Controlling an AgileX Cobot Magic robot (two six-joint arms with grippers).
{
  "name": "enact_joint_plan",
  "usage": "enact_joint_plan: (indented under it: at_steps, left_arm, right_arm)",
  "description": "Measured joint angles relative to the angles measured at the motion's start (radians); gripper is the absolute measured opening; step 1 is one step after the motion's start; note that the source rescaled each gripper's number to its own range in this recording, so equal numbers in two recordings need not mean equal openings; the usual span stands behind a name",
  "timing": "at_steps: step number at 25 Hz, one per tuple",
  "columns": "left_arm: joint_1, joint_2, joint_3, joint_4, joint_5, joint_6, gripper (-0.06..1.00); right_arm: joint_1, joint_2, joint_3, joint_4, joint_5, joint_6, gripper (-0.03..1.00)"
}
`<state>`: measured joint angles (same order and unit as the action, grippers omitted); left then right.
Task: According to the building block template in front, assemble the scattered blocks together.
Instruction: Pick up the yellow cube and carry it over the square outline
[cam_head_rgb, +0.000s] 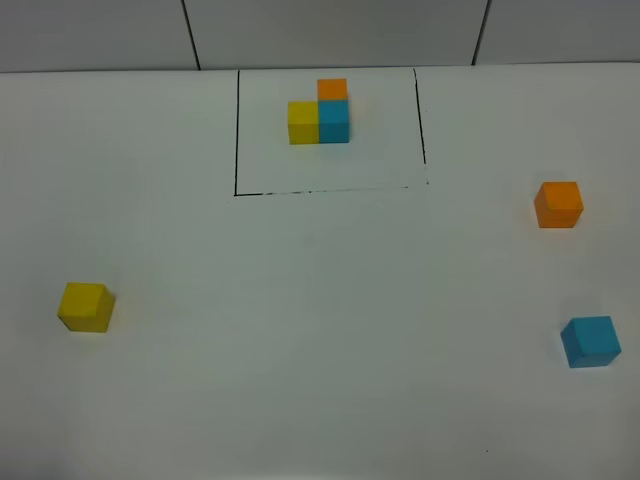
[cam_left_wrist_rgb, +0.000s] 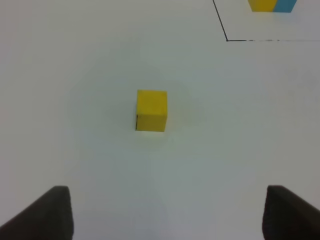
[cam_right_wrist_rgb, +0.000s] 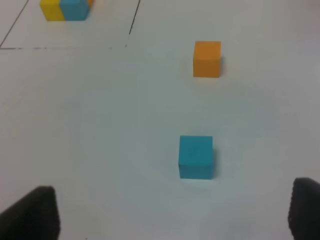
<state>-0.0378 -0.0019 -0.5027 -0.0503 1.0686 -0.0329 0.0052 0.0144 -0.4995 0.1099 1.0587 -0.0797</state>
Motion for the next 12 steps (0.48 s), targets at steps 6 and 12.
enact_joint_plan:
  at_steps: [6, 12]
  left_arm:
    - [0.000, 0.005, -0.002, 0.005, -0.005, 0.003, 0.75]
    - [0.000, 0.184, -0.038, 0.066, -0.080, 0.023, 0.92]
  right_arm:
    - [0.000, 0.000, 0.000, 0.000, 0.000, 0.000, 0.82]
    - [0.000, 0.000, 0.000, 0.000, 0.000, 0.000, 0.79]
